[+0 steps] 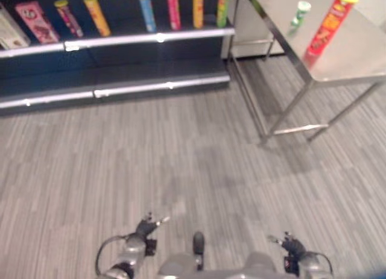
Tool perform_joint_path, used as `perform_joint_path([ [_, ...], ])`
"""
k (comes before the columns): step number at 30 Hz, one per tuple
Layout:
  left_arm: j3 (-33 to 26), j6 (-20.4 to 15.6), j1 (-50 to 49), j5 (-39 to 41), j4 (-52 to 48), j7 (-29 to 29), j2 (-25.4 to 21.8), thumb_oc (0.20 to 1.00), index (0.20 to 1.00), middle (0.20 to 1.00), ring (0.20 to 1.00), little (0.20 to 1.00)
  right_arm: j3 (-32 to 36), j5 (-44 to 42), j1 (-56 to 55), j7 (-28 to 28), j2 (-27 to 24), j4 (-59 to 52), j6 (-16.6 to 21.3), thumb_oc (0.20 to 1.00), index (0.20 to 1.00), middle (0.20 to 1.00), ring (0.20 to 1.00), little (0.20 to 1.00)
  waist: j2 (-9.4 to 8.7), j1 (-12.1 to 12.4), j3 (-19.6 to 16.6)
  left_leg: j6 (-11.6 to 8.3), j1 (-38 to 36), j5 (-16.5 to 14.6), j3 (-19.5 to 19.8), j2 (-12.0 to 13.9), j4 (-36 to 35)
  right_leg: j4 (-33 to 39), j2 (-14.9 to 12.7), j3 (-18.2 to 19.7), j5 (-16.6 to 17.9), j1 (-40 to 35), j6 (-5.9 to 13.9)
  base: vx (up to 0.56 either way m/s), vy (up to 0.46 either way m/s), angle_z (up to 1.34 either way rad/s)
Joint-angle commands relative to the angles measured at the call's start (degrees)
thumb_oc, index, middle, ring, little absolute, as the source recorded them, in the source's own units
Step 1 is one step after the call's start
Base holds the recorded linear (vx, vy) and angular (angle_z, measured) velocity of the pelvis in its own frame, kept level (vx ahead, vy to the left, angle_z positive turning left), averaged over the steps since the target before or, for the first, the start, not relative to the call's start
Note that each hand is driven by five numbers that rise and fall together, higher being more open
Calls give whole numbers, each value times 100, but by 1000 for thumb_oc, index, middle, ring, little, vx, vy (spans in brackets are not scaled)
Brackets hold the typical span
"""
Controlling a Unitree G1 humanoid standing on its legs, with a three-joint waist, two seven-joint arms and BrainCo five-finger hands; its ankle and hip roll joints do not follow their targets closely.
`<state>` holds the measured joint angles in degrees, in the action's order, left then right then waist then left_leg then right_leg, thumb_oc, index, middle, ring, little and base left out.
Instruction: Put the goods on the table back onto the shelves and tidy them up.
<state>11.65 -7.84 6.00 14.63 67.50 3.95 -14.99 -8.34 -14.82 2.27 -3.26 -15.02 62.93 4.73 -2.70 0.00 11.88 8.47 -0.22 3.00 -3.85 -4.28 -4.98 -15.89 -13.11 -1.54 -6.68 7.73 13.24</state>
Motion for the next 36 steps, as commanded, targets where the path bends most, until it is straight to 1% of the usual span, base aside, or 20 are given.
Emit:
perform_joint_path([
  [1,-117,-70,73,-76,-153,-8,-145,1000,1000,1000,1000,1000,-36,-289,164,-76,-219,-56,90,1000,1000,1000,1000,1000,-128,-314,226,-1017,-21,-872,-267,357,500,885,802,-105,670,137,-114,320,61,-25],
  [2,-110,-71,86,-89,-131,-18,-134,1000,1000,1000,1000,1000,-49,-323,156,-79,-225,-43,109,1000,1000,1000,1000,1000,-168,-369,259,-976,-207,-993,-154,271,484,1079,1030,-68,738,305,-122,239,48,-5],
  [3,-110,-72,86,-90,-130,-18,-129,1000,1000,1000,1000,1000,-50,-324,155,-79,-229,-42,110,1000,1000,1000,1000,1000,-149,-371,294,-980,-255,-1017,-146,289,483,1087,1046,-80,727,252,-124,359,54,0],
  [6,-109,-52,91,-150,-32,-90,-9,1000,1000,1000,1000,1000,-69,-375,79,-66,-264,11,137,1000,1000,1000,1000,1000,-195,-510,356,-924,-698,-1307,359,17,577,1428,1453,-85,931,627,-132,421,28,19],
  [10,-74,-49,2,-239,16,-130,66,1000,1000,1000,1000,1000,-52,-338,-64,-26,-313,-41,146,1000,1000,1000,1000,1000,-145,-614,296,-975,-1104,-1502,806,12,726,1458,1540,-233,1087,753,-193,428,-61,53],
  [13,-58,-68,-73,-309,64,-143,104,1000,1000,1000,1000,1000,-90,-258,-148,9,-369,-63,162,1000,1000,1000,1000,1000,-68,-617,161,-1137,-1310,-1574,910,133,1031,1440,1466,-510,1023,592,-387,501,-165,48],
  [14,-58,-40,-111,-332,75,-140,148,1000,1000,1000,1000,1000,-134,-244,-131,37,-373,-37,147,1000,1000,1000,1000,1000,28,-625,108,-1351,-1246,-1308,890,260,1389,1440,1491,-500,964,432,-476,405,-138,32],
  [15,-59,-40,-111,-332,75,-140,150,1000,1000,1000,1000,1000,-135,-245,-130,38,-375,-35,148,1000,1000,1000,1000,1000,34,-628,109,-1352,-1244,-1314,891,265,1395,1441,1495,-504,964,430,-477,471,-126,38],
  [16,-66,-26,-167,-299,54,-145,179,1000,1000,1000,1000,1000,-85,-282,-155,47,-399,-81,157,1000,1000,1000,1000,1000,143,-655,98,-1778,-949,-571,678,486,2416,1418,1485,-489,791,190,-622,368,-93,46],
  [17,-77,-28,-177,-220,14,-137,181,1000,1000,1000,1000,1000,-123,-348,-109,62,-427,-78,162,1000,1000,1000,1000,1000,96,-624,151,-1887,-604,-260,635,445,3251,1390,1458,-422,711,83,-734,476,-136,43],
  [19,-95,-6,-217,-178,-59,-137,193,1000,1000,1000,1000,1000,-208,-347,-44,60,-467,-87,152,1000,1000,1000,1000,1000,0,-501,223,-1834,-150,20,630,323,4294,1419,1415,-276,493,-234,-875,360,-123,15],
  [21,-83,2,-205,-115,-95,-87,195,1000,1000,1000,1000,1000,-272,-287,54,62,-495,-11,93,1000,1000,1000,1000,1000,-111,-364,358,-1614,502,-208,387,404,4973,1472,1260,-145,390,-558,-915,358,-97,-43],
  [22,-80,-2,-204,-69,-154,-99,221,1000,1000,1000,1000,1000,-305,-271,101,61,-506,-46,92,1000,1000,1000,1000,1000,-165,-273,404,-1490,777,-449,251,467,4871,1518,1182,-88,316,-730,-896,454,-28,-42],
  [24,-20,-20,-237,-115,-241,-107,245,1000,1000,1000,1000,1000,-370,-203,134,90,-512,-144,60,1000,1000,1000,1000,1000,-132,-135,452,-1398,971,-724,41,657,3802,1579,1070,-16,169,-1019,-815,441,60,-34],
  [26,-1,-54,-305,-154,-262,-96,236,1000,1000,1000,1000,1000,-440,-168,154,116,-517,-205,58,1000,1000,1000,1000,1000,-55,-10,414,-1453,1224,-516,-36,727,2186,1689,1007,25,22,-1234,-717,469,159,-33],
  [28,4,-55,-355,-191,-205,-75,237,1000,1000,1000,1000,1000,-441,-106,146,137,-494,-215,66,1000,1000,1000,1000,1000,86,169,335,-1621,1393,7,248,718,890,1755,1032,110,-125,-1520,-610,451,178,-21],
  [30,10,-63,-354,-195,-164,-78,254,1000,1000,1000,1000,1000,-411,-63,128,164,-485,-179,85,1000,1000,1000,1000,1000,101,184,318,-1714,1425,178,205,693,600,1760,944,100,-208,-1693,-539,360,174,-18],
  [32,14,-87,-404,-218,-79,-121,276,1000,1000,1000,1000,1000,-494,98,169,244,-477,-147,91,1000,1000,1000,1000,1000,224,230,203,-1659,1192,202,207,750,310,1700,861,228,-331,-1728,-403,455,302,-37],
  [34,-12,-117,-353,-163,-110,-115,235,1000,1000,1000,1000,1000,-515,146,248,278,-411,-152,51,1000,1000,1000,1000,1000,106,283,196,-1565,1220,72,317,604,612,1563,538,277,-152,-1616,-219,338,273,-90],
  [36,-68,-113,-302,-135,-138,-107,186,1000,1000,1000,1000,1000,-513,150,313,292,-369,-162,31,1000,1000,1000,1000,1000,-8,300,197,-1444,1117,-123,165,552,722,1226,234,450,204,-1369,-31,300,206,-75],
])
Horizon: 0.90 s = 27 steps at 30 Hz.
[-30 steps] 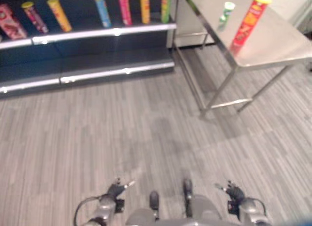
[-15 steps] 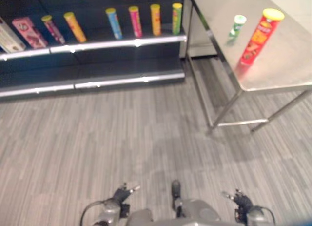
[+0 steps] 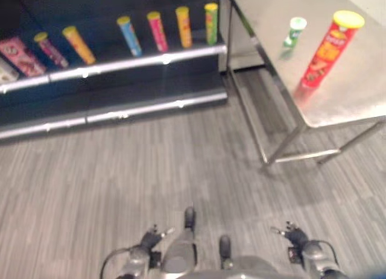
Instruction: Put the goods on the table back onto the shelves and tidy them up.
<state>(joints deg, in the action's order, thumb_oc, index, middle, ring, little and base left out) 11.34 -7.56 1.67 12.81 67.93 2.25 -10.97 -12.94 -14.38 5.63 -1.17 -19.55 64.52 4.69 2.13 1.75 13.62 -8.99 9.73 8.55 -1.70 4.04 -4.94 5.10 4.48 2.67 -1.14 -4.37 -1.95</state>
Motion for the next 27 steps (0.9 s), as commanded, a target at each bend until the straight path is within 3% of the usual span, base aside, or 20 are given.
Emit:
perform_joint_path([
  [1,-67,-140,174,75,-191,85,-257,1000,1000,1000,1000,1000,-36,70,4,63,97,-355,41,1000,1000,1000,1000,1000,-549,128,40,363,57,-769,-126,-306,742,-1095,-1629,128,-82,-4,1552,238,142,-62],
  [3,-93,-144,232,40,-209,94,-364,1000,1000,1000,1000,1000,-11,-11,21,52,113,-455,23,1000,1000,1000,1000,1000,-618,88,86,464,-95,-908,-225,-347,757,-1326,-1737,215,424,221,1604,226,121,-70],
  [5,-79,-162,281,21,-201,80,-434,1000,1000,1000,1000,1000,45,-102,11,48,99,-524,37,1000,1000,1000,1000,1000,-634,-1,113,527,-231,-1016,-285,-354,726,-1312,-1664,236,592,504,1547,223,133,-20],
  [7,-55,-148,375,26,-217,66,-523,1000,1000,1000,1000,1000,83,-189,-1,46,77,-552,53,1000,1000,1000,1000,1000,-594,-157,134,598,-357,-1142,-252,-397,693,-1164,-1412,222,397,825,1514,255,162,-11],
  [9,-68,-140,487,87,-209,71,-554,1000,1000,1000,1000,1000,142,-308,-20,-6,52,-480,87,1000,1000,1000,1000,1000,-556,-395,243,669,-645,-1315,-87,-533,712,-961,-890,316,215,1357,1481,273,161,6],
  [13,-22,-137,544,92,-181,44,-515,1000,1000,1000,1000,1000,189,-387,-71,-30,36,-340,107,1000,1000,1000,1000,1000,-578,-551,369,703,-871,-1505,193,-720,874,-757,-667,369,245,1516,1505,164,38,40],
  [17,-10,-138,541,79,-153,38,-489,1000,1000,1000,1000,1000,209,-444,-150,-44,10,-281,110,1000,1000,1000,1000,1000,-647,-628,439,703,-1068,-1717,539,-854,1025,-701,-605,345,348,1644,1481,186,-52,70],
  [21,1,-131,515,27,-56,35,-465,1000,1000,1000,1000,1000,229,-475,-158,-30,-19,-325,112,1000,1000,1000,1000,1000,-692,-639,447,702,-1191,-1800,639,-874,1006,-731,-652,197,385,1664,1445,111,-93,37],
  [27,-8,-108,381,-29,4,54,-328,1000,1000,1000,1000,1000,296,-527,-140,-9,-69,-238,89,1000,1000,1000,1000,1000,-551,-651,262,562,-1419,-1787,682,-658,881,-922,-702,94,318,1510,1250,115,-105,20],
])
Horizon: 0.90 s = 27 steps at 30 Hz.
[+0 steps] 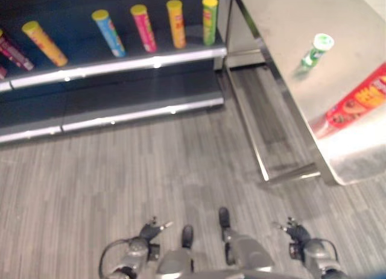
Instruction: Put the goods on the table back onto the shelves and tidy them up.
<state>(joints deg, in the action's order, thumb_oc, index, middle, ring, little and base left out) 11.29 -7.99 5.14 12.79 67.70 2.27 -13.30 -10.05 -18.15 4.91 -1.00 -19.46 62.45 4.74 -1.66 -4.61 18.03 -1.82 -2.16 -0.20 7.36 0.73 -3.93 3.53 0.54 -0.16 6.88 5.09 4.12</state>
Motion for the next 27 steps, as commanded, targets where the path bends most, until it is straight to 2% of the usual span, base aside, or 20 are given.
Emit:
perform_joint_path([
  [1,-1,-70,18,-27,25,55,-82,1000,1000,1000,1000,1000,4,-159,-73,-25,-76,-25,95,1000,1000,1000,1000,1000,-148,-14,-215,-167,-242,-887,-216,-294,750,-763,-310,349,-511,537,623,81,-68,14],
  [2,-7,-70,7,-2,17,57,-67,1000,1000,1000,1000,1000,-1,-161,-59,-30,-73,-2,95,1000,1000,1000,1000,1000,-128,-11,-243,-178,-272,-870,-211,-263,696,-757,-299,335,-530,508,601,63,-109,12],
  [3,49,-111,260,-125,-150,226,-374,1000,1000,1000,1000,1000,750,-593,-380,-305,249,531,74,1000,1000,1000,1000,1000,6,-16,-613,-211,-206,-750,-1073,213,459,-1234,-834,-144,-1074,35,716,40,-89,18],
  [10,-130,-22,-178,-371,483,143,-191,1000,1000,1000,1000,1000,774,-511,-398,-368,126,554,114,1000,1000,1000,1000,1000,-64,131,-788,-329,-237,-624,-1105,353,368,-587,-602,-318,-1105,-394,550,15,-56,15],
  [16,-265,15,-327,-358,579,162,-111,1000,1000,1000,1000,1000,923,-594,-462,-452,164,544,158,1000,1000,1000,1000,1000,-104,162,-812,-356,-287,-601,-1121,380,328,-528,-596,-388,-1089,-504,549,11,-6,2],
  [21,-251,-37,-238,-248,402,209,-139,1000,1000,1000,1000,1000,1049,-756,-529,-478,173,443,186,1000,1000,1000,1000,1000,-115,133,-770,-372,-302,-672,-1342,413,415,-668,-677,-432,-1023,-350,613,-10,-17,-13],
  [24,-240,-100,-172,14,18,239,-204,1000,1000,1000,1000,1000,1056,-782,-584,-449,165,330,190,1000,1000,1000,1000,1000,-103,106,-721,-413,-268,-734,-1488,496,588,-851,-684,-475,-1079,-224,592,-3,-69,-34],
  [27,-221,-113,-170,173,-267,176,-258,1000,1000,1000,1000,1000,1047,-842,-777,-411,178,292,201,1000,1000,1000,1000,1000,-140,98,-657,-528,-58,-800,-1420,664,1223,-917,-554,-440,-1255,-282,425,37,-137,-9],
])
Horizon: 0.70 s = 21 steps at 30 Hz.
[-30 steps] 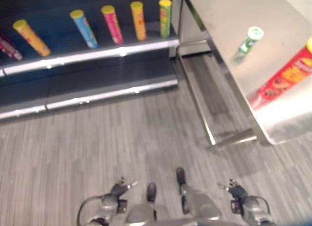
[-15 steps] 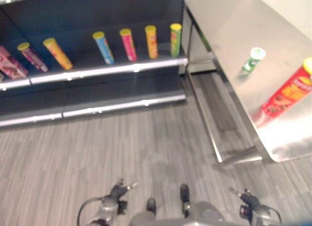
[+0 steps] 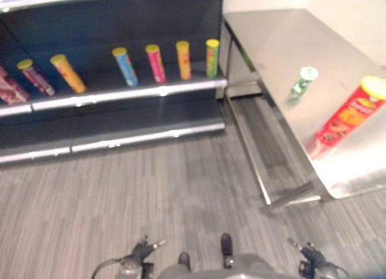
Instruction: Put the goods on the table back onto the shelves and tidy them up.
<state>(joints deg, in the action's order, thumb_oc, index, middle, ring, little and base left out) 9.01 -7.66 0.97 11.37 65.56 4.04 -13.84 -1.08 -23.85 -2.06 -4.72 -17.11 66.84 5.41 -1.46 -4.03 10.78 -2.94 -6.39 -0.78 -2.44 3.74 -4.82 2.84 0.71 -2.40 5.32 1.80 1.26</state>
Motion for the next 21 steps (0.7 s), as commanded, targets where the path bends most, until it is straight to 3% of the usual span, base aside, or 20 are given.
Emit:
perform_joint_path([
  [1,17,-159,240,353,-150,-9,-207,1000,1000,1000,1000,1000,129,-286,-103,-22,-62,-142,133,1000,1000,1000,1000,1000,-182,55,139,-436,586,-650,-355,390,1824,-871,-529,-228,-1114,3,635,-10,-141,-6],
  [2,27,-164,233,439,-292,2,-209,1000,1000,1000,1000,1000,97,-291,-107,-36,-109,-164,163,1000,1000,1000,1000,1000,-213,103,278,-453,910,-456,-149,376,2450,-908,-490,-194,-1120,-21,556,-36,-132,-14],
  [4,50,-159,237,510,-262,3,-166,1000,1000,1000,1000,1000,98,-323,-60,-52,-143,-121,139,1000,1000,1000,1000,1000,-230,138,413,-417,1193,-290,75,294,2802,-912,-498,-189,-1162,-61,497,20,-58,-10],
  [7,58,-160,197,545,-202,-4,-66,1000,1000,1000,1000,1000,149,-352,-43,-41,-198,-178,112,1000,1000,1000,1000,1000,-210,209,412,-413,1368,-357,144,252,2017,-721,-561,-100,-1219,-229,593,172,72,-1],
  [10,113,-186,226,535,-148,19,-19,1000,1000,1000,1000,1000,185,-392,112,-153,-310,-231,180,1000,1000,1000,1000,1000,-69,340,435,-528,1810,98,371,211,919,-593,-525,43,-1389,-431,632,258,191,-4],
  [11,116,-206,250,515,-43,9,13,1000,1000,1000,1000,1000,245,-407,149,-163,-329,-245,203,1000,1000,1000,1000,1000,5,337,400,-614,1938,193,444,210,773,-507,-572,164,-1479,-591,705,303,211,3],
  [12,116,-208,251,515,-41,9,13,1000,1000,1000,1000,1000,245,-407,149,-163,-329,-245,203,1000,1000,1000,1000,1000,1,338,404,-613,1933,189,441,206,775,-506,-577,165,-1482,-597,707,433,385,-16],
  [13,87,-205,220,479,-11,-13,32,1000,1000,1000,1000,1000,250,-308,153,-133,-338,-294,181,1000,1000,1000,1000,1000,107,355,330,-596,1843,318,372,237,776,-478,-700,306,-1487,-706,809,313,340,-43],
  [18,43,-204,275,339,137,1,-50,1000,1000,1000,1000,1000,271,-237,273,-124,-285,-325,182,1000,1000,1000,1000,1000,52,372,197,-458,1610,158,152,126,846,-592,-1108,479,-1327,-598,1012,248,249,-64],
  [21,-19,-223,386,347,70,58,-203,1000,1000,1000,1000,1000,372,-367,323,-148,-254,-467,211,1000,1000,1000,1000,1000,-40,340,141,-321,1516,-64,6,1,962,-729,-1354,607,-1027,-442,1174,159,169,-28],
])
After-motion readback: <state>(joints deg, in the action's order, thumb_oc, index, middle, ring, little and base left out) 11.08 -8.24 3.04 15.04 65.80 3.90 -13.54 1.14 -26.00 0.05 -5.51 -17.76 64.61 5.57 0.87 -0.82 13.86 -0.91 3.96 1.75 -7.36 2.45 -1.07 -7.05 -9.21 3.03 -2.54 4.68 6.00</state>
